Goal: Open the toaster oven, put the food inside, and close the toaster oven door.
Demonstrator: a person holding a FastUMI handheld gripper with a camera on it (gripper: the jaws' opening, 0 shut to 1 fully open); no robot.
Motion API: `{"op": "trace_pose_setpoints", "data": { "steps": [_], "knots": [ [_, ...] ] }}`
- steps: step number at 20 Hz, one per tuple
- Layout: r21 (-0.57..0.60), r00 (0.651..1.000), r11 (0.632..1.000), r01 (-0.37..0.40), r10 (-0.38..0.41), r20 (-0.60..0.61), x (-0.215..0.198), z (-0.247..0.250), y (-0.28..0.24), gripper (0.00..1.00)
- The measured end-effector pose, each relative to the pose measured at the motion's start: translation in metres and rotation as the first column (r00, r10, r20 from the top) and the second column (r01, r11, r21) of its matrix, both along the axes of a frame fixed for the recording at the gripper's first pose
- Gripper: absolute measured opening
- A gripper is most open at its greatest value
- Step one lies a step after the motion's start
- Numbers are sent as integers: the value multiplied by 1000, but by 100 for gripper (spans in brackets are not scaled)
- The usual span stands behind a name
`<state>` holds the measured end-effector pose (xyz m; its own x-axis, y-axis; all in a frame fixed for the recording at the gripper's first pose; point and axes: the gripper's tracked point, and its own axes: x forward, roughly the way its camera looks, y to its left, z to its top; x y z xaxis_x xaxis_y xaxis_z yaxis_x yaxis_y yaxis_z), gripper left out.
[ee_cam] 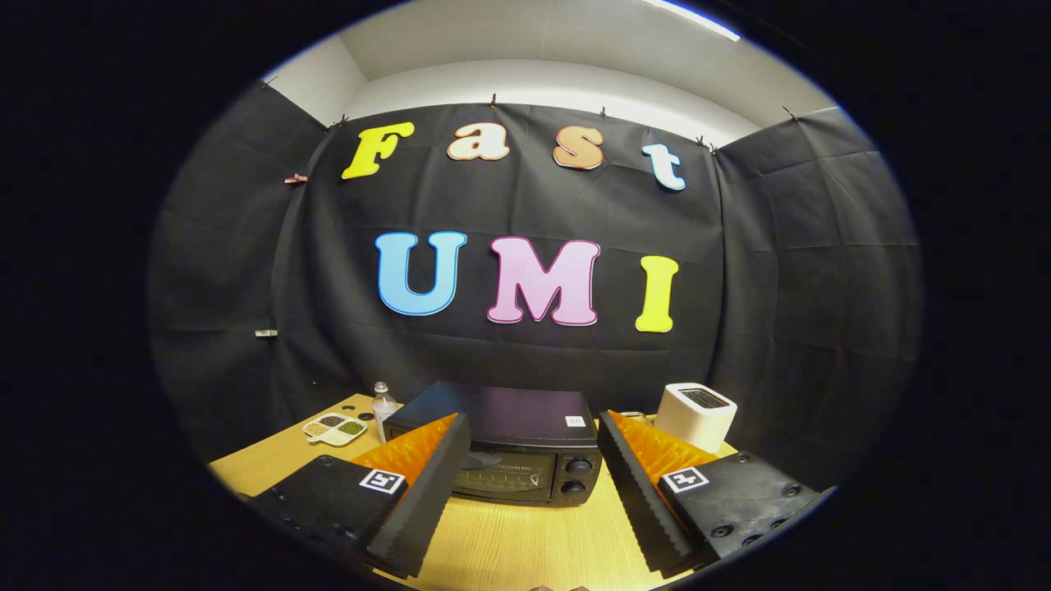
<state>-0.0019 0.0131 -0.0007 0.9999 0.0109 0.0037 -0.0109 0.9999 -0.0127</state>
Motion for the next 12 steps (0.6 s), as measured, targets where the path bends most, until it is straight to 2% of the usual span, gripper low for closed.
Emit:
{"op": "trace_pose_setpoints", "data": {
  "steps": [12],
  "knots": [
    [-11, 1000, 1000, -28, 28, 13, 6, 4, 23, 97]
  ]
}}
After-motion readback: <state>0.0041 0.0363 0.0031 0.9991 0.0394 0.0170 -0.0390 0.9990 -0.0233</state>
